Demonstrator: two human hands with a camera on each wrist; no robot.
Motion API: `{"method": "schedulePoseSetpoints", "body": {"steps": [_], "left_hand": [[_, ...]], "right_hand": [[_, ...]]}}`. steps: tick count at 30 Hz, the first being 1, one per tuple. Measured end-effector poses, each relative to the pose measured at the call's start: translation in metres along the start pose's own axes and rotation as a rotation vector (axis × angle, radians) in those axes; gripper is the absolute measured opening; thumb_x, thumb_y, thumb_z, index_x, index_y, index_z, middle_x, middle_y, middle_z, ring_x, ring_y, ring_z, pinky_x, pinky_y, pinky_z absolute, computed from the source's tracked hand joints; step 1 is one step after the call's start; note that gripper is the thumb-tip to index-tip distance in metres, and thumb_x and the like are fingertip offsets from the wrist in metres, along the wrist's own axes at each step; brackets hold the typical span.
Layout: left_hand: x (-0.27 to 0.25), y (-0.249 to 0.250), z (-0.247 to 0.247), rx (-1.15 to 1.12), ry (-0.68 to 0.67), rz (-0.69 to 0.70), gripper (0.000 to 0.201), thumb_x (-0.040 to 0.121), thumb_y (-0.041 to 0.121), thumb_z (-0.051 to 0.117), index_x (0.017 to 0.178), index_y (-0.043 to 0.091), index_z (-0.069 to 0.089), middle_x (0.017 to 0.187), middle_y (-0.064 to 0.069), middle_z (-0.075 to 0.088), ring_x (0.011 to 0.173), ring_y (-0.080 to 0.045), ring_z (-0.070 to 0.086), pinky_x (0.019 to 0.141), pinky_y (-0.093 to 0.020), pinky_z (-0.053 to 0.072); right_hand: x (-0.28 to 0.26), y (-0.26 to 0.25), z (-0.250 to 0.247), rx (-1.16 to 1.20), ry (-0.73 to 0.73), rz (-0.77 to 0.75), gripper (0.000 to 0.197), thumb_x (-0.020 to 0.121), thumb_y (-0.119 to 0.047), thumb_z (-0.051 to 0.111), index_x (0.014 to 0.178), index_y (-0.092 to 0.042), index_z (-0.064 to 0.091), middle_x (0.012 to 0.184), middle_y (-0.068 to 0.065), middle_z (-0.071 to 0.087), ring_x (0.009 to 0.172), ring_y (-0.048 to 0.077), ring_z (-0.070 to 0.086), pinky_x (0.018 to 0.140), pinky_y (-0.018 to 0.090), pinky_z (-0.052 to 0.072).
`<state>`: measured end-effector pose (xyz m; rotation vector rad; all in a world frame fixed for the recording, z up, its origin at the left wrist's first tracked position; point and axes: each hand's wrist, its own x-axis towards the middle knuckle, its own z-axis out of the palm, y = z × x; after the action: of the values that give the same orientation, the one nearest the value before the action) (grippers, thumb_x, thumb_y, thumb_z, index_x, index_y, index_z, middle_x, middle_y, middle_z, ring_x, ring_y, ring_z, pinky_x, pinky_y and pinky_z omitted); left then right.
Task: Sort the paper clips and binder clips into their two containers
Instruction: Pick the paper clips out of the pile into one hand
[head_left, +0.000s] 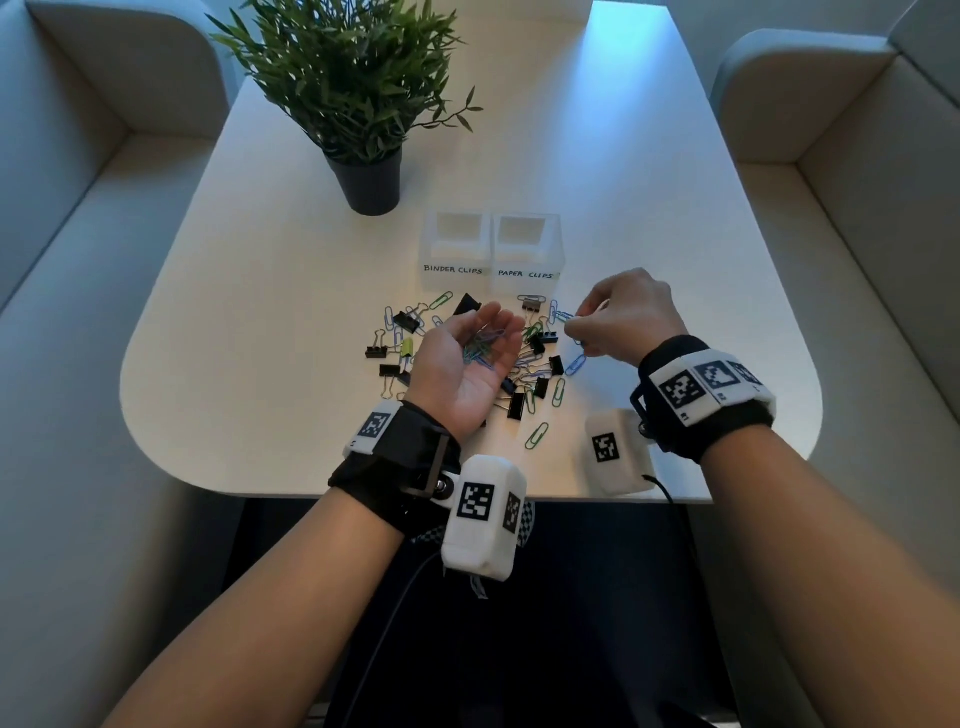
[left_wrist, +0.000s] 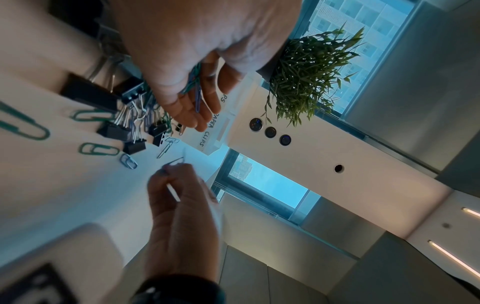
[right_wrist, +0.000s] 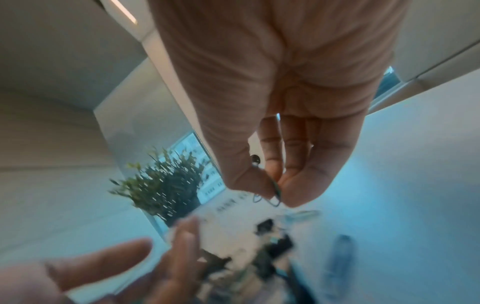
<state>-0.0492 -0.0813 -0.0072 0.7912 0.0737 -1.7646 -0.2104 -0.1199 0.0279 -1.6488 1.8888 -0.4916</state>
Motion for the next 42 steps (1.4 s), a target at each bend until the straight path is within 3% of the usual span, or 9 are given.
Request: {"method": "schedulePoseSetpoints", "body": {"steps": [8,12,15,18,26,30,34,38,42], "left_hand": [[0.002,-0.006,0.010,-0.058,0.003,-0.038,0.028,0.099,0.014,0.039,0.085,-0.001,0.058,0.096,-0.018,0.061,0.092,-0.027,0.060,0.096,-0.037,0.047],[0.003,-0.003,0.005,-0.064,0.008,-0.097,0.031,0.099,0.018,0.037,0.084,0.002,0.059,0.082,-0.014,0.062,0.062,-0.019,0.064,0.062,-0.023,0.055],[0.003,-0.001,0.003,-0.019,0.020,-0.101,0.030,0.099,0.018,0.035,0.077,0.008,0.053,0.066,-0.006,0.053,0.048,-0.012,0.050,0.042,-0.017,0.040],[0.003,0.001,0.002,-0.012,0.029,-0.107,0.028,0.098,0.017,0.035,0.074,0.010,0.049,0.061,-0.002,0.045,0.049,-0.010,0.042,0.037,-0.017,0.033],[-0.001,-0.001,0.002,-0.032,0.021,-0.119,0.027,0.097,0.016,0.038,0.077,0.006,0.053,0.067,-0.003,0.048,0.060,-0.011,0.048,0.054,-0.017,0.032],[-0.003,-0.003,0.005,-0.023,0.010,-0.105,0.031,0.098,0.017,0.036,0.077,0.005,0.056,0.068,-0.006,0.054,0.058,-0.016,0.057,0.056,-0.019,0.043],[-0.002,-0.004,0.005,-0.002,0.024,-0.074,0.031,0.099,0.017,0.036,0.082,0.003,0.058,0.079,-0.012,0.059,0.077,-0.023,0.062,0.069,-0.025,0.051],[-0.001,-0.008,0.009,-0.020,0.046,-0.068,0.031,0.100,0.018,0.037,0.085,-0.001,0.058,0.084,-0.016,0.060,0.078,-0.024,0.060,0.080,-0.030,0.049],[-0.001,-0.008,0.008,-0.114,0.023,-0.095,0.034,0.101,0.021,0.036,0.086,-0.001,0.057,0.084,-0.016,0.060,0.072,-0.022,0.059,0.077,-0.028,0.053]], "right_hand": [[-0.012,-0.039,-0.001,0.175,-0.205,-0.189,0.010,0.070,-0.017,0.077,0.078,-0.010,0.075,0.068,0.003,0.074,0.066,0.017,0.073,0.068,0.028,0.061],[0.010,-0.021,-0.008,-0.018,0.016,-0.187,0.017,0.078,-0.009,0.070,0.094,-0.010,0.074,0.087,0.010,0.073,0.069,0.016,0.067,0.074,0.024,0.056],[0.023,-0.005,0.003,-0.321,-0.100,-0.254,0.036,0.081,-0.005,0.068,0.116,-0.015,0.066,0.115,0.009,0.065,0.088,0.016,0.061,0.091,0.026,0.048],[0.025,0.001,0.010,-0.468,-0.191,-0.371,0.044,0.084,-0.006,0.065,0.125,-0.020,0.061,0.120,0.008,0.062,0.105,0.021,0.058,0.094,0.028,0.043],[0.034,0.012,0.011,-0.455,-0.135,-0.333,0.017,0.082,0.000,0.064,0.086,-0.013,0.074,0.103,0.014,0.063,0.079,0.023,0.061,0.074,0.023,0.046],[0.030,0.014,0.007,-0.467,-0.137,-0.298,0.013,0.083,-0.005,0.062,0.075,-0.013,0.069,0.096,0.014,0.065,0.075,0.022,0.057,0.069,0.023,0.040],[0.015,0.000,-0.004,-0.264,-0.052,-0.355,0.009,0.085,-0.017,0.067,0.086,-0.012,0.074,0.084,0.001,0.069,0.070,0.011,0.058,0.068,0.017,0.041],[-0.007,-0.029,-0.010,-0.184,-0.203,-0.490,0.009,0.082,-0.024,0.070,0.085,-0.018,0.076,0.068,-0.015,0.064,0.063,-0.005,0.057,0.057,0.001,0.040],[-0.009,-0.028,-0.014,-0.227,-0.213,-0.501,0.015,0.082,-0.029,0.071,0.091,-0.019,0.077,0.080,-0.007,0.071,0.066,-0.002,0.056,0.059,0.002,0.040]]}}
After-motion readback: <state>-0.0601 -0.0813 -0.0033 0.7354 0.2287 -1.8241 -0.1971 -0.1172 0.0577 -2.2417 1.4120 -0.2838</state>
